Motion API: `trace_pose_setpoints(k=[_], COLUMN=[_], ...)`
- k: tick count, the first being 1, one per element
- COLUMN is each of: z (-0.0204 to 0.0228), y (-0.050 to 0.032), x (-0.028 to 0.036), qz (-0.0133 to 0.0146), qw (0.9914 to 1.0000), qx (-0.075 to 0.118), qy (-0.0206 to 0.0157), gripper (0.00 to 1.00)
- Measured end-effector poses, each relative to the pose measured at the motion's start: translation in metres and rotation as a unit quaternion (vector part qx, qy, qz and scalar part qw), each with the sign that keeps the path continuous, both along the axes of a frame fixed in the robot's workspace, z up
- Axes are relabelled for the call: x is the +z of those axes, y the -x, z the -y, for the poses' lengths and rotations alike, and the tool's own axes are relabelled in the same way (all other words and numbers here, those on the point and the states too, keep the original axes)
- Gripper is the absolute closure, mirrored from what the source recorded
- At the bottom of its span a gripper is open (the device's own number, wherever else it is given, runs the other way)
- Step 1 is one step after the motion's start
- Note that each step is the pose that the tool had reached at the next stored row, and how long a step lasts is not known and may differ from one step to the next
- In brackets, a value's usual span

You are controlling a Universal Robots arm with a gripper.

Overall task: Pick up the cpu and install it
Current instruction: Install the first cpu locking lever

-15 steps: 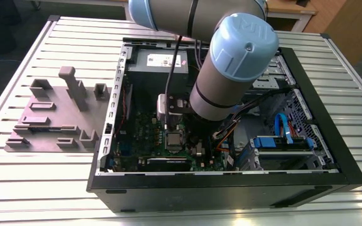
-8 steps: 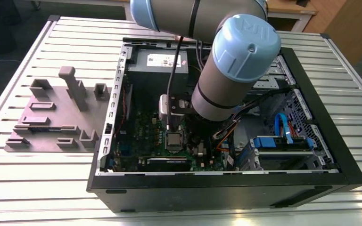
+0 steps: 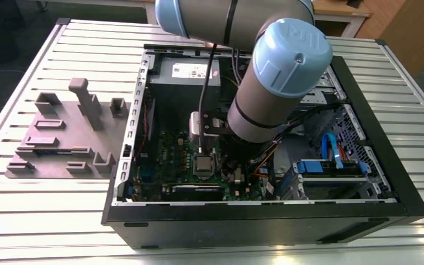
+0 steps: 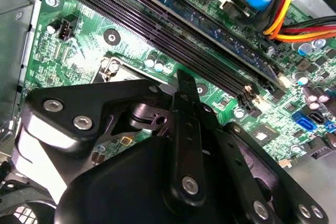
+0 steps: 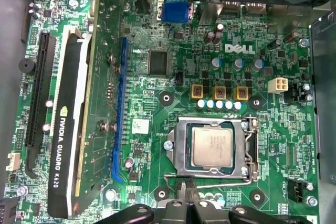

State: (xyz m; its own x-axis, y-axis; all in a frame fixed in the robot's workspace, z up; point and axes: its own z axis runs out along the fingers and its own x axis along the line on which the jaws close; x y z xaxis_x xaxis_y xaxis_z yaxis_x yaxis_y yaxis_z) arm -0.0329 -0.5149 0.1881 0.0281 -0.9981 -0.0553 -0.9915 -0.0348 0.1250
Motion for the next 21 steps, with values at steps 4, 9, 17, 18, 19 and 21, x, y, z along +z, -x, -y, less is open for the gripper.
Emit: trace_pose_setpoints(k=[4, 9, 17, 18, 19, 21], z=[0.0001, 0.0000, 0.0000, 0.0000, 0.0000, 0.0000], y=[-0.0001, -0.0001, -0.0001, -0.0001, -0.0001, -0.0001], x=[-0.0022, -0.0009, 0.0122, 0.0137, 0.0144, 0.0144], qz=[-0.0002, -0.0001, -0.0001, -0.0001, -0.0001, -0.0001], qw=[1.00000, 1.00000, 1.00000, 1.00000, 1.00000, 1.00000], qx=[0.000, 0.000, 0.000, 0.000, 0.000, 0.000], qy=[0.0002, -0.0001, 0.0000, 0.0000, -0.0001, -0.0002], gripper=[0.90, 0.90, 0.90, 0.90, 0.90, 0.90])
